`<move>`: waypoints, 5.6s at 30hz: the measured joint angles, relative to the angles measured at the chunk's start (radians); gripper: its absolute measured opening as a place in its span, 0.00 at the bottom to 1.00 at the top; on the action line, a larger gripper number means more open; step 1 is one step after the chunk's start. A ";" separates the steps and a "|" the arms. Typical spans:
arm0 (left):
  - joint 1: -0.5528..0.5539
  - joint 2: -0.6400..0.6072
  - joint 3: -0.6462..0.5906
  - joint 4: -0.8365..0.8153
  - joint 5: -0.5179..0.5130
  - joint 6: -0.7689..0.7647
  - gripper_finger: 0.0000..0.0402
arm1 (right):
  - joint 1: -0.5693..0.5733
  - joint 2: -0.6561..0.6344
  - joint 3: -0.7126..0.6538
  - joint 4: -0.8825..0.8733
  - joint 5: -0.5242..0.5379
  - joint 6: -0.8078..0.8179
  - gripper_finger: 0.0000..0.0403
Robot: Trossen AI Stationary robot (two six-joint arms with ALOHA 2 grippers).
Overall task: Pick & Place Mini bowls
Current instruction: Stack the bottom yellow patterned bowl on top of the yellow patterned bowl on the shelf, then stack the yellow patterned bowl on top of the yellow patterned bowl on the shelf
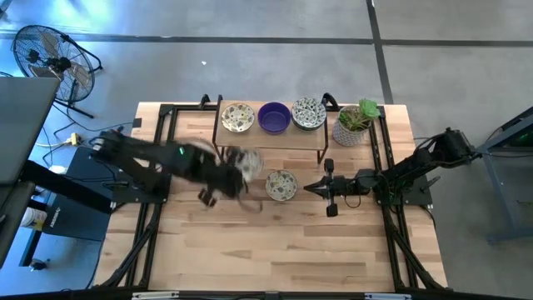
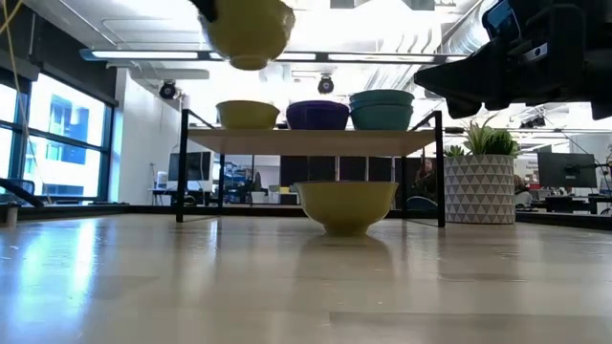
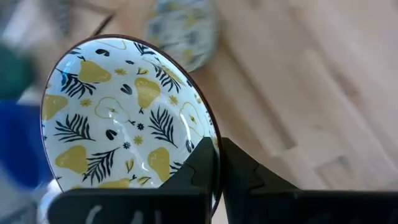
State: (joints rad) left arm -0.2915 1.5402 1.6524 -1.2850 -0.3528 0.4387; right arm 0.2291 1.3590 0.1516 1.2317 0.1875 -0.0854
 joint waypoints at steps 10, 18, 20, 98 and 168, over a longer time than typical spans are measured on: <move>0.361 -0.061 0.098 -0.026 0.089 0.150 0.01 | 0.000 0.000 0.000 0.000 0.000 0.000 0.00; 0.554 -0.025 0.116 -0.036 0.167 0.245 0.01 | 0.000 0.000 0.000 -0.001 0.000 -0.001 0.00; 0.576 -0.010 0.117 -0.026 0.174 0.276 0.01 | 0.000 0.000 0.000 -0.001 0.000 -0.001 0.00; 0.533 -0.245 -0.323 0.451 0.096 0.264 0.00 | 0.001 0.000 0.000 -0.036 -0.013 0.058 0.00; 0.119 -0.221 -0.905 1.361 0.484 0.300 0.22 | -0.008 0.309 0.933 -1.504 -0.159 -0.415 0.01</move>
State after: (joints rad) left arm -0.1721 1.3190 0.7478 0.0764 0.1308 0.7388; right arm 0.2207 1.6680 1.0850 -0.2722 0.0283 -0.5007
